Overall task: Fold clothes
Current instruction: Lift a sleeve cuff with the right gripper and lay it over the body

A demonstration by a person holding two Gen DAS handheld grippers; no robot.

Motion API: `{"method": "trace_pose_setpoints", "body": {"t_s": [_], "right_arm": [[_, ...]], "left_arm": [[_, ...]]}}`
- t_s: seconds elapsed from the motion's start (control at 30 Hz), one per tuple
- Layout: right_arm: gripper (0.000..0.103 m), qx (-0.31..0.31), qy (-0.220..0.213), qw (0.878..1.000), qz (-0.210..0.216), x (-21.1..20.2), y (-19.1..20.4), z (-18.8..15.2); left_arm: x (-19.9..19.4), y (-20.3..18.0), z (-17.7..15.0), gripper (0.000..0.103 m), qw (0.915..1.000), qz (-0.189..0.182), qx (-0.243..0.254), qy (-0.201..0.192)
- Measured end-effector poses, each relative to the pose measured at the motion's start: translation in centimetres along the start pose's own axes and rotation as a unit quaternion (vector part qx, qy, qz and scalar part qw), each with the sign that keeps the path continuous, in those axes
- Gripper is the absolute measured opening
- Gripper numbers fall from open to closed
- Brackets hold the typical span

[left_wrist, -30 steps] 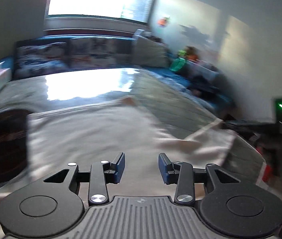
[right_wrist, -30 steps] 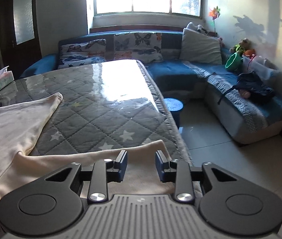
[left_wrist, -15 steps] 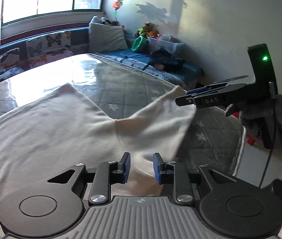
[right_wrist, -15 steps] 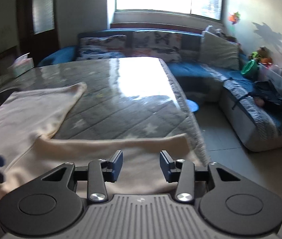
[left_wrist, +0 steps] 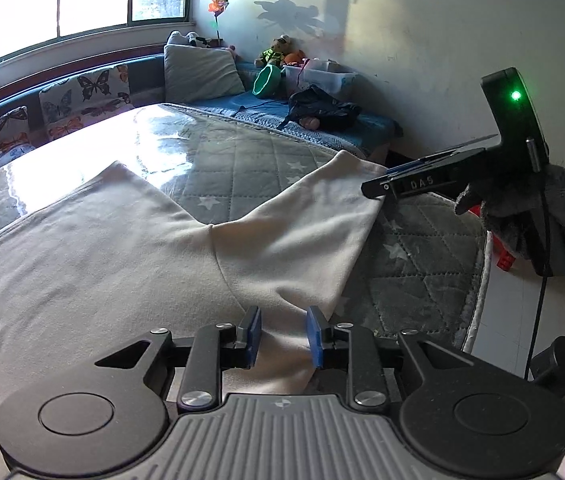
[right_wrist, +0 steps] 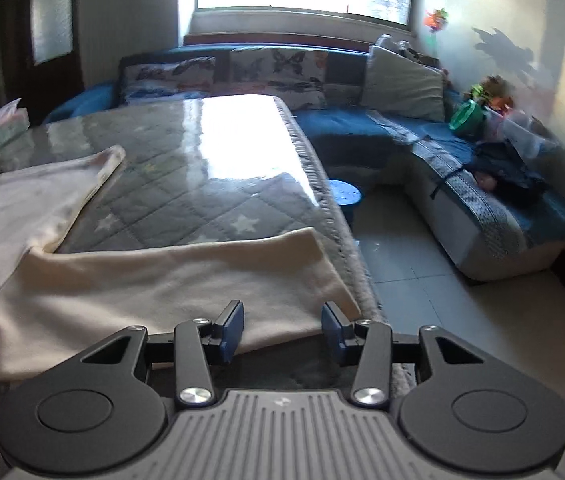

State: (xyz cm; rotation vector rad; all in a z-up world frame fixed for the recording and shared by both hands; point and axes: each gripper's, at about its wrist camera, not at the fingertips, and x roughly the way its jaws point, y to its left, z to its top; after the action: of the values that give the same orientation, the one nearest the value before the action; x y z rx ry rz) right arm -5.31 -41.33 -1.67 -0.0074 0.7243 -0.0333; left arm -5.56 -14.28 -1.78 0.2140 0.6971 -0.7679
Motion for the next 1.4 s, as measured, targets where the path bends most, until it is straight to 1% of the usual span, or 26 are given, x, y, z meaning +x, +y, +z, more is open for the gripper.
{"method": "trace_pose_setpoints", "body": {"t_s": [0.07, 0.13, 0.23, 0.3, 0.37, 0.43, 0.53, 0.63, 0.77, 0.83, 1.0, 1.1, 1.23, 1.4], "right_arm": [[0.043, 0.022, -0.007, 1.0, -0.011, -0.2, -0.7, 0.1], [0.043, 0.028, -0.01, 0.999, -0.024, -0.3, -1.2, 0.2], [0.042, 0.04, 0.001, 0.999, -0.03, 0.3, -1.9, 0.1], [0.04, 0.048, 0.004, 0.999, -0.025, 0.5, -2.1, 0.0], [0.032, 0.052, 0.002, 0.998, -0.02, 0.6, -2.1, 0.1], [0.015, 0.056, -0.001, 0.998, -0.013, 0.6, -2.1, 0.2], [0.008, 0.063, -0.014, 0.998, -0.011, 0.4, -2.1, 0.3], [0.008, 0.065, -0.031, 0.997, -0.017, 0.0, -2.2, 0.5], [0.008, 0.071, -0.022, 0.997, -0.016, 0.6, -2.4, 0.4], [0.008, 0.077, -0.024, 0.997, -0.011, 0.5, -2.4, 0.5], [0.008, 0.08, -0.058, 0.995, 0.011, -1.7, -2.2, 1.9], [0.008, 0.072, -0.079, 0.994, 0.033, -3.6, -1.5, 3.5], [0.008, 0.034, -0.105, 0.992, 0.068, -6.3, 0.9, 5.9], [0.008, -0.033, -0.132, 0.984, 0.116, -9.0, 5.4, 8.6]], "left_arm": [[-0.3, 0.2, 0.1, 0.03, 1.0, 0.001, -0.005, -0.003], [-0.8, 0.5, 0.2, 0.03, 0.9999, 0.001, -0.01, -0.007], [-1.5, 0.8, 0.4, 0.03, 0.9997, 0.006, -0.017, -0.016], [-1.8, 1.1, 0.4, 0.03, 0.9996, 0.007, -0.021, -0.019], [-1.7, 1.2, 0.4, 0.03, 0.9996, 0.004, -0.022, -0.016], [-1.6, 1.2, 0.3, 0.031, 0.9997, 0.004, -0.021, -0.013], [-1.4, 0.9, 0.3, 0.032, 0.9998, -0.001, -0.018, -0.013], [-0.9, 0.4, 0.1, 0.032, 0.9999, -0.007, -0.01, -0.009], [-0.5, 0.3, -0.1, 0.036, 0.9999, -0.011, -0.008, -0.004], [-0.7, 0.4, -0.1, 0.036, 0.9998, -0.015, -0.011, -0.006], [-1.1, 0.5, 0.2, 0.043, 0.9995, -0.022, -0.015, -0.016], [-1.1, 0.7, 0.1, 0.043, 0.9994, -0.023, -0.02, -0.015], [-2.3, 1.5, -0.3, 0.043, 0.9989, -0.019, -0.035, -0.025], [-4.9, 4.0, -1.3, 0.046, 0.9956, -0.007, -0.08, -0.048]]}}
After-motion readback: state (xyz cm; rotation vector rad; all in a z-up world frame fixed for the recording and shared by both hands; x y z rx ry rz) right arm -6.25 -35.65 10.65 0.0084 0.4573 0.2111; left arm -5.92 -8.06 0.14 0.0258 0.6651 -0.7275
